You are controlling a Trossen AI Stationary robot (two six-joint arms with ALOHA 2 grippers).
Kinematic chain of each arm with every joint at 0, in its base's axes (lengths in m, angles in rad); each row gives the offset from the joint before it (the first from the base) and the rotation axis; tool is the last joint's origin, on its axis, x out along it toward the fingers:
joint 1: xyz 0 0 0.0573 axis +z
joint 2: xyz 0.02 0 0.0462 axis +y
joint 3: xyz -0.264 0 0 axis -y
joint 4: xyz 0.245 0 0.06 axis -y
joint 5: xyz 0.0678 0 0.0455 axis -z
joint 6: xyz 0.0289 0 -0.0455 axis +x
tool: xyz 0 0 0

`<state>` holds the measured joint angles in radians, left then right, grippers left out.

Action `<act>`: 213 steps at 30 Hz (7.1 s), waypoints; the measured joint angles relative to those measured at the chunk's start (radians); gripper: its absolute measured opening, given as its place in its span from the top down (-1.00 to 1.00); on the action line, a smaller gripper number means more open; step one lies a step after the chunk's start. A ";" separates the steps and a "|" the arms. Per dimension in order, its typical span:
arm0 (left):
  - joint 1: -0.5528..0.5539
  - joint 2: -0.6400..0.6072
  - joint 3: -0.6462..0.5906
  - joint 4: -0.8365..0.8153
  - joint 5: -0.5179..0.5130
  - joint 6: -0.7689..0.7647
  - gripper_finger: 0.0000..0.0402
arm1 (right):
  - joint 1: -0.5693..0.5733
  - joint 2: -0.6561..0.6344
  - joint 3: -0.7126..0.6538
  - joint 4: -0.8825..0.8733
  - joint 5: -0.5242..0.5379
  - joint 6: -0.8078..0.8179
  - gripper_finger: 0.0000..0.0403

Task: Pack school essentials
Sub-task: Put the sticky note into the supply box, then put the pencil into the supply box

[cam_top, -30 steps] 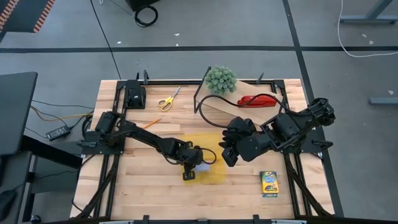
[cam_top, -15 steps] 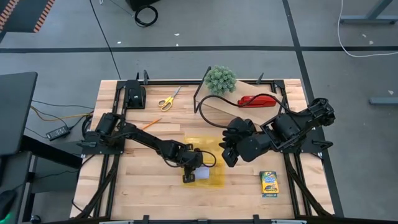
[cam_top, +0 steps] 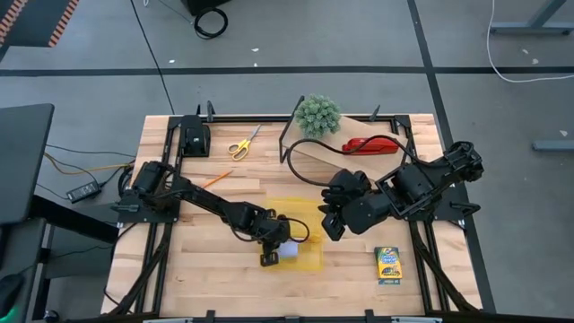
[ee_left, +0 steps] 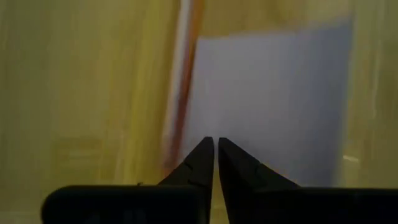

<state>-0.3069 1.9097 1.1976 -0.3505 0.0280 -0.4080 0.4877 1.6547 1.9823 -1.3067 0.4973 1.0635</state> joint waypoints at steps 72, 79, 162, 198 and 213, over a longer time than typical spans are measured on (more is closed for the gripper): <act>0.839 -0.381 -0.496 -0.441 -0.045 0.205 -0.13 | -0.016 0.000 0.000 -0.022 0.021 0.092 0.35; 0.826 -0.348 -0.496 -0.435 -0.047 0.211 -0.07 | -0.013 0.000 0.000 -0.022 0.014 0.101 0.35; 0.738 -0.343 -0.426 -0.385 -0.029 0.215 0.97 | -0.013 0.000 0.000 -0.023 0.014 0.102 0.35; 0.386 -0.634 -0.385 -0.415 -0.019 -0.236 0.97 | -0.013 0.000 0.000 -0.023 0.026 -0.042 0.35; 0.195 -0.632 -0.112 -0.373 -0.185 -0.343 0.97 | 0.010 -0.003 0.000 -0.043 -0.118 -0.045 0.35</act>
<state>-0.1120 1.2774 1.0858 -0.7239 -0.1565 -0.7513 0.4980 1.6516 1.9823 -1.3499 0.3798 1.0188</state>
